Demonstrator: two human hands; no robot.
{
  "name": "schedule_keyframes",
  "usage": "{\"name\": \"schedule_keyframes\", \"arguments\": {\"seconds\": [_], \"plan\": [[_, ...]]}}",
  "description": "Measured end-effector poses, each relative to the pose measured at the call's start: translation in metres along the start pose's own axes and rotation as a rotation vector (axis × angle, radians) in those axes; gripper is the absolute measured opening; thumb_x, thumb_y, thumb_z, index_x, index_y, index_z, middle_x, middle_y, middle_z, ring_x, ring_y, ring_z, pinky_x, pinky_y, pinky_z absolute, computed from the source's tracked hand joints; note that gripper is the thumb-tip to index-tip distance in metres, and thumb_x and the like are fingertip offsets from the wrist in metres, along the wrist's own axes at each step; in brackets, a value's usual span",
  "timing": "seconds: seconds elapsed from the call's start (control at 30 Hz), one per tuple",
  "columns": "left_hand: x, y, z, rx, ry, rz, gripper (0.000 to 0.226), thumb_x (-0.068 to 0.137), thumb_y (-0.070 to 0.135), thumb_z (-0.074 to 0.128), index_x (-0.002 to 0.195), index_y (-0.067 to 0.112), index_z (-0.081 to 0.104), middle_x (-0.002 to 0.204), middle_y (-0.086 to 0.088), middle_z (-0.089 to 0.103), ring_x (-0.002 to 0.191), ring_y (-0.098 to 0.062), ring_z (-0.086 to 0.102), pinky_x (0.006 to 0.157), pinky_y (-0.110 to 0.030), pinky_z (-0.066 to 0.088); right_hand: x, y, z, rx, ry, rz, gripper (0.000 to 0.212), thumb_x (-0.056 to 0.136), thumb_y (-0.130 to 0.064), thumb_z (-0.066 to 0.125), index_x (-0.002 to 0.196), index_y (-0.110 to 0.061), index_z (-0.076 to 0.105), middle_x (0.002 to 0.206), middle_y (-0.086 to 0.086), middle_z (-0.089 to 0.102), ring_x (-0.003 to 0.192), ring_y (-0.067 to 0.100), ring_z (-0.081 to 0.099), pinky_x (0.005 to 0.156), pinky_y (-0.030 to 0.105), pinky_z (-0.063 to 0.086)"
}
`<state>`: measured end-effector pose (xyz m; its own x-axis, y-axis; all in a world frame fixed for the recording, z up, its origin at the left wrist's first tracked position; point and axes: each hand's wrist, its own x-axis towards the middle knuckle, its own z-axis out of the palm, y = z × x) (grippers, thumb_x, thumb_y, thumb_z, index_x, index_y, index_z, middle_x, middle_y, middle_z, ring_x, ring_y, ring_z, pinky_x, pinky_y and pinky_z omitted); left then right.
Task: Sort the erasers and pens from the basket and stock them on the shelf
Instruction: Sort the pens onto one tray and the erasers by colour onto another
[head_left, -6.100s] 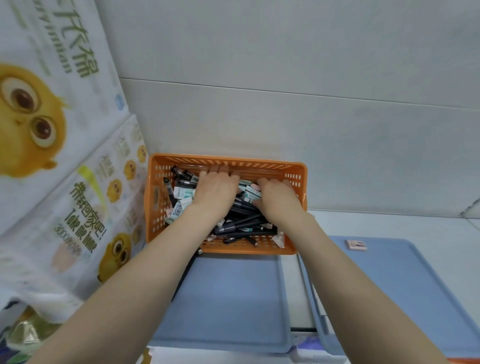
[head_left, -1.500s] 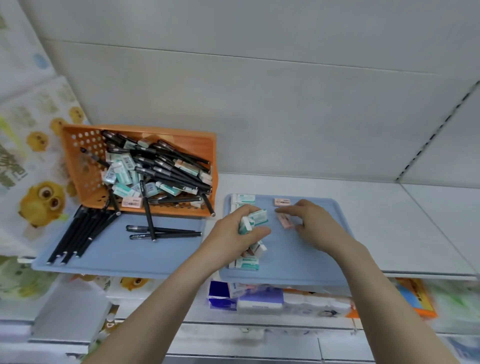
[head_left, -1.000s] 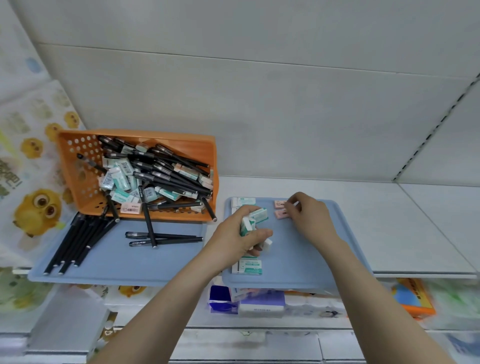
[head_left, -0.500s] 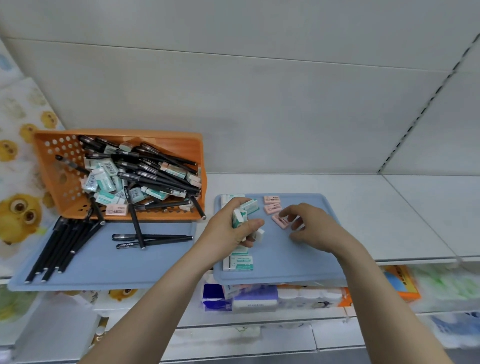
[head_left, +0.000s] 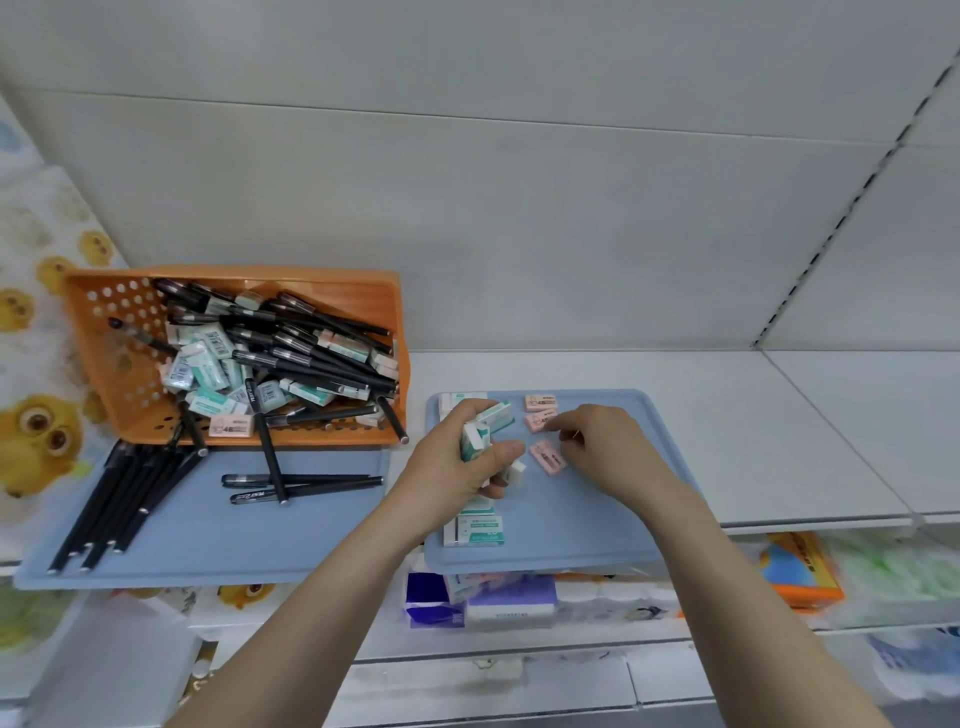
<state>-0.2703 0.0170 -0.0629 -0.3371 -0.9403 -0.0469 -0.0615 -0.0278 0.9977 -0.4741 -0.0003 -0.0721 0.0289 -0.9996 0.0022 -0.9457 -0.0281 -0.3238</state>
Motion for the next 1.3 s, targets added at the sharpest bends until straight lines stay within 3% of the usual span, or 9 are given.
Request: {"name": "schedule_keyframes", "arguments": {"seconds": [0.1,0.33,0.53,0.7,0.9,1.1,1.17,1.23,1.3], "plan": [[-0.001,0.0,-0.003,0.005,0.011,0.004,0.041,0.087,0.016,0.07,0.124,0.016,0.052,0.081,-0.012,0.066,0.068,-0.016,0.066,0.061,-0.025,0.055,-0.001,-0.004,0.001,0.022,-0.017,0.014,0.018,0.082,-0.036,0.069,0.094,-0.023,0.07,0.087,-0.004,0.064,0.087,0.019,0.061,0.074,0.031,0.046],[-0.001,0.0,-0.006,-0.019,0.023,0.001,0.039,0.087,0.015,0.07,0.122,0.016,0.053,0.078,-0.01,0.065,0.067,-0.015,0.065,0.06,-0.024,0.054,0.012,-0.005,0.006,-0.086,0.068,-0.087,0.016,0.089,-0.018,0.062,0.097,-0.011,0.073,0.104,0.006,0.063,0.097,0.027,0.06,0.079,0.033,0.042],[-0.003,0.001,-0.007,-0.006,0.021,0.002,0.038,0.087,0.015,0.07,0.121,0.019,0.053,0.081,-0.01,0.066,0.066,-0.013,0.065,0.06,-0.022,0.053,0.012,0.002,0.005,0.054,0.073,-0.133,0.039,0.083,-0.03,0.073,0.121,-0.021,0.067,0.138,0.0,0.05,0.122,0.023,0.047,0.098,0.028,0.035],[0.0,0.0,-0.007,-0.017,0.021,-0.003,0.038,0.087,0.017,0.07,0.122,0.019,0.053,0.083,-0.011,0.067,0.072,-0.017,0.068,0.063,-0.024,0.054,0.018,0.005,0.002,0.12,0.068,-0.098,0.022,0.084,-0.024,0.07,0.105,-0.016,0.071,0.108,0.0,0.064,0.099,0.023,0.062,0.085,0.031,0.046],[0.001,0.002,-0.006,-0.016,0.014,-0.011,0.039,0.087,0.019,0.07,0.123,0.019,0.053,0.088,-0.011,0.067,0.076,-0.018,0.069,0.066,-0.027,0.057,0.027,-0.004,0.012,0.053,0.046,0.019,0.069,0.079,-0.053,0.068,0.138,-0.021,0.049,0.134,0.001,0.045,0.124,0.024,0.043,0.1,0.035,0.04],[0.001,0.003,-0.008,-0.081,0.016,-0.029,0.036,0.089,0.016,0.067,0.122,0.017,0.053,0.091,-0.01,0.067,0.076,-0.015,0.068,0.067,-0.027,0.057,0.029,-0.003,0.012,0.051,0.005,0.019,0.059,0.084,-0.045,0.068,0.133,-0.017,0.053,0.128,0.003,0.048,0.118,0.024,0.048,0.098,0.032,0.04],[0.001,0.004,-0.008,-0.127,0.029,-0.04,0.033,0.091,0.014,0.064,0.123,0.017,0.053,0.1,-0.013,0.066,0.08,-0.017,0.069,0.072,-0.03,0.058,0.025,-0.005,0.008,0.117,0.12,-0.005,0.041,0.089,-0.037,0.065,0.125,-0.018,0.06,0.125,0.002,0.051,0.114,0.023,0.052,0.096,0.032,0.042],[0.002,0.005,-0.007,-0.201,0.066,-0.053,0.03,0.093,0.01,0.06,0.122,0.015,0.053,0.11,-0.018,0.063,0.084,-0.017,0.069,0.075,-0.032,0.059,0.015,-0.013,-0.005,0.318,0.218,-0.002,0.012,0.093,-0.027,0.061,0.101,-0.021,0.067,0.107,-0.003,0.06,0.095,0.018,0.061,0.082,0.029,0.047],[0.005,0.006,-0.005,-0.237,0.122,-0.044,0.028,0.095,0.009,0.058,0.121,0.012,0.052,0.117,-0.018,0.06,0.089,-0.016,0.069,0.077,-0.034,0.059,0.0,-0.024,-0.021,0.675,0.03,0.009,0.009,0.094,-0.025,0.062,0.09,-0.018,0.067,0.09,-0.003,0.067,0.078,0.016,0.065,0.068,0.028,0.05]]}}
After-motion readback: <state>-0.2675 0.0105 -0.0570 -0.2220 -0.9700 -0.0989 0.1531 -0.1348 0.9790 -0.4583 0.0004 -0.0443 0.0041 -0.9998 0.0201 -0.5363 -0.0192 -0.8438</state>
